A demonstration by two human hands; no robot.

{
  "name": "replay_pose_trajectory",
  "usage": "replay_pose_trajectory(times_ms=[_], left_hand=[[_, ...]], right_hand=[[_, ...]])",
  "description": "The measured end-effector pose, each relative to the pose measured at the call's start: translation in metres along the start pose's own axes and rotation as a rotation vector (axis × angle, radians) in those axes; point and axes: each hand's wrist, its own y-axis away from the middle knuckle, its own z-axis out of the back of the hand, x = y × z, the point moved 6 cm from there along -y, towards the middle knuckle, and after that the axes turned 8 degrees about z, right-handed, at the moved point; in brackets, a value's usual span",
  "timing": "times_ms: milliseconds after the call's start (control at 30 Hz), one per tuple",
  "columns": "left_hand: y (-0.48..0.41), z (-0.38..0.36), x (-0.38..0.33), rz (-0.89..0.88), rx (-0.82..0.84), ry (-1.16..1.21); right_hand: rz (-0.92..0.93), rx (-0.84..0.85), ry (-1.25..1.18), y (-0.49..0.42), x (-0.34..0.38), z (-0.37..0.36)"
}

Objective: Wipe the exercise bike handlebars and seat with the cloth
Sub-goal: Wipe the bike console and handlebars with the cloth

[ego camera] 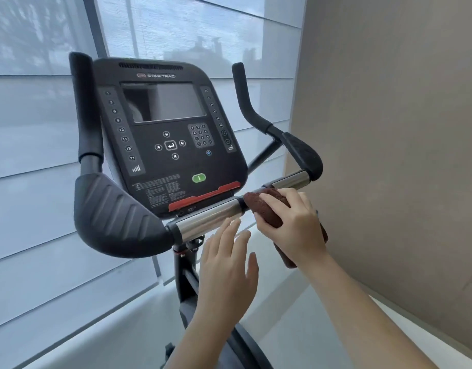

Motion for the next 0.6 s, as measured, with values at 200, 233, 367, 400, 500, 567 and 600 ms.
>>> replay_pose_trajectory(times_ms=[200,233,367,400,500,567,600], left_hand=[[0.047,0.026,-0.008,-0.098,0.066,0.011],[0.053,0.029,-0.014,-0.12,0.082,0.027],[0.086,0.034,-0.039,-0.18,0.166,0.149],[0.094,0.034,-0.046,-0.189,0.194,0.185],[0.118,0.034,-0.074,-0.23,0.272,0.277],[0.134,0.036,-0.096,-0.281,0.309,0.336],[0.141,0.038,-0.106,-0.31,0.321,0.363]], right_hand=[[-0.05,0.027,0.142,0.058,0.034,0.055],[-0.065,0.029,0.17,0.068,0.039,0.065],[-0.145,0.047,0.279,0.115,0.053,0.105],[-0.171,0.056,0.3,0.126,0.055,0.114],[-0.247,0.094,0.374,0.158,0.06,0.147],[-0.303,0.108,0.426,0.179,0.062,0.174],[-0.331,0.115,0.452,0.189,0.063,0.187]])
